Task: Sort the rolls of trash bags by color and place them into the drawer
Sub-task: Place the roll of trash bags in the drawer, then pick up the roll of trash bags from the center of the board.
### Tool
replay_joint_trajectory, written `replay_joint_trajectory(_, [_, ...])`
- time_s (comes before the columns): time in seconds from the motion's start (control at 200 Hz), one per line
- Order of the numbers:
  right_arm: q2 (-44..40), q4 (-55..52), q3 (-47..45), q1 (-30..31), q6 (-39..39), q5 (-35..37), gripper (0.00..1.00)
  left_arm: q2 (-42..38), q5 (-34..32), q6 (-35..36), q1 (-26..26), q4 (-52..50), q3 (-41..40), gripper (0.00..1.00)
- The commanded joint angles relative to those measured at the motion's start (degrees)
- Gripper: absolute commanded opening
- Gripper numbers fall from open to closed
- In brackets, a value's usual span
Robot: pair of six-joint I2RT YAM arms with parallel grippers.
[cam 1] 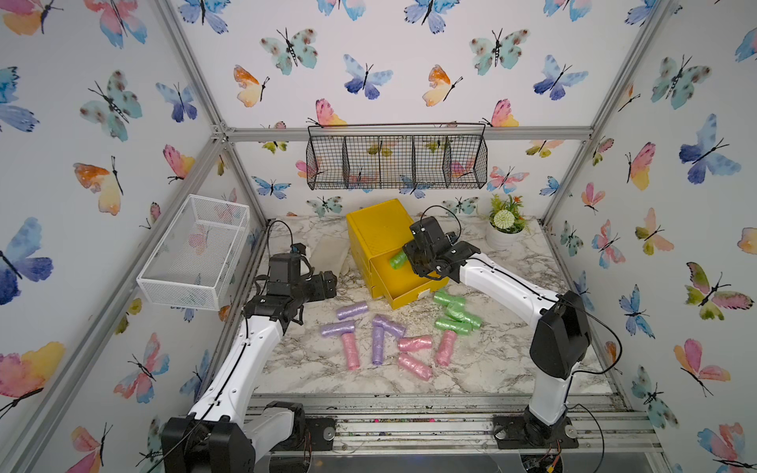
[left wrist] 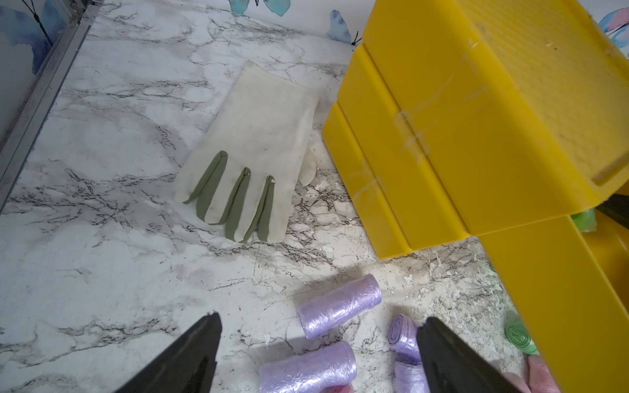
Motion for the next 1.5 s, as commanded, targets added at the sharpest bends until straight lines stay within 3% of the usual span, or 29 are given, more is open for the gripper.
replay_joint_trajectory(0.0, [-3.8, 0.91, -1.32, 0.39, -1.29, 1.25, 0.46, -1.5, 0.47, 0.65, 0.48, 0.23, -0.63, 0.95])
replay_joint_trajectory(0.34, [-14.27, 2.17, -5.8, 0.34, -8.65, 2.19, 0.46, -1.16, 0.28, 0.65, 0.48, 0.32, -0.72, 0.95])
replay_joint_trajectory(0.621, [-26.02, -1.71, -12.74, -5.56, -25.2, -6.9, 0.48, -1.26, -0.34, 0.56, 0.43, 0.45, -0.89, 0.94])
replay_joint_trajectory(0.941, [-36.08, -13.36, -19.77, -12.79, -42.33, -7.12, 0.51, -0.64, -1.83, 0.7, 0.43, 0.41, -0.9, 0.94])
replay_joint_trajectory(1.081, [-37.85, -17.26, -24.67, -15.16, -43.69, -9.84, 0.51, -0.48, -1.86, 0.65, 0.47, 0.41, -0.9, 0.94])
replay_joint_trajectory(1.291, [-40.32, -14.19, -36.24, -15.21, -37.38, -11.68, 0.51, -0.37, -1.8, 0.65, 0.44, 0.37, -0.89, 0.94])
replay_joint_trajectory(1.492, [-35.84, -13.0, -37.86, -16.31, -38.69, -11.09, 0.54, -0.51, -1.32, 0.65, 0.46, 0.41, -0.98, 0.94])
